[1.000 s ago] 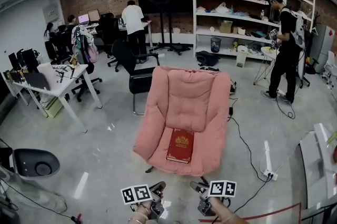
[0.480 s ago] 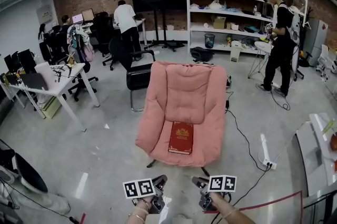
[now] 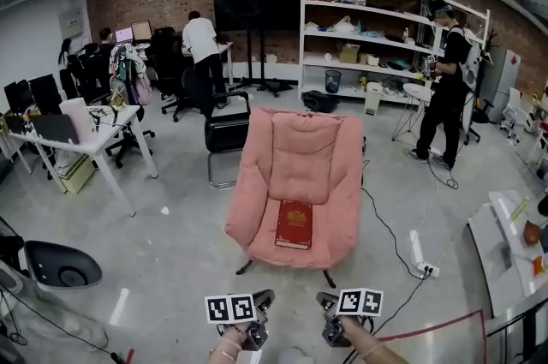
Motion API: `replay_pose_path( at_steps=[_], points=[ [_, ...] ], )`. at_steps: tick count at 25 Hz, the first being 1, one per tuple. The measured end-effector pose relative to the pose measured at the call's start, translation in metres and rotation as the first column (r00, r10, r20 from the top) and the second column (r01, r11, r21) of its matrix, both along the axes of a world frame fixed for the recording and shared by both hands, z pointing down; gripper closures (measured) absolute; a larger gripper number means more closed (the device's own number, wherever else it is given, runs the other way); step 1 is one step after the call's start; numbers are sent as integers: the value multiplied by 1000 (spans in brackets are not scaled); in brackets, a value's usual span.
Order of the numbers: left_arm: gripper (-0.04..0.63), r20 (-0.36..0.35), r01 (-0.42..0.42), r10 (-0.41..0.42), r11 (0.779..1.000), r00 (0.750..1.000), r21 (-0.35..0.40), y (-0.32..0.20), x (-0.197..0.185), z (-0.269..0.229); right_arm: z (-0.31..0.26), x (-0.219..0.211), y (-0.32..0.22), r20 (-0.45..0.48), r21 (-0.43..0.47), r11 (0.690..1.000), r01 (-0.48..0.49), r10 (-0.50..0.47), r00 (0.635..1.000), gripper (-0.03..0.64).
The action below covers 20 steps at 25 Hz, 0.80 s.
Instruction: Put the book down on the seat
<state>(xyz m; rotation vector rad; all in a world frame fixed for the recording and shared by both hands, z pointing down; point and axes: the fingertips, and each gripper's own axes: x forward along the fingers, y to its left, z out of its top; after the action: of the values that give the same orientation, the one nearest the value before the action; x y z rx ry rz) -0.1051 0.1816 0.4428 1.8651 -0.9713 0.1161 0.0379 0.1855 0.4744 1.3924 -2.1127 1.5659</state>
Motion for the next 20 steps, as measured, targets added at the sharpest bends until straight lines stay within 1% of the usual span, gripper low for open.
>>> replay_pose_path(
  at_steps=[3, 8, 11, 16, 20],
  points=[
    [597, -1, 1, -1, 1000, 1000, 11, 19, -15, -5, -8, -14, 19, -12, 28, 1000, 2, -1, 1000, 598],
    [597, -14, 14, -13, 999, 1000, 43, 50, -33, -9, -24, -36, 52, -49, 100, 994, 48, -43, 998, 600],
    [597, -24, 0, 1, 999, 1000, 53, 70, -40, -12, -34, -47, 71, -80, 137, 988, 67, -56, 995, 601],
    [597, 6, -4, 3, 998, 1000, 69, 102, -53, -14, -44, -59, 97, -107, 189, 981, 45, -25, 994, 601],
    [597, 31, -7, 5, 996, 1000, 91, 120, -62, -22, -53, -66, 118, -191, 232, 968, 91, -47, 981, 601]
  ],
)
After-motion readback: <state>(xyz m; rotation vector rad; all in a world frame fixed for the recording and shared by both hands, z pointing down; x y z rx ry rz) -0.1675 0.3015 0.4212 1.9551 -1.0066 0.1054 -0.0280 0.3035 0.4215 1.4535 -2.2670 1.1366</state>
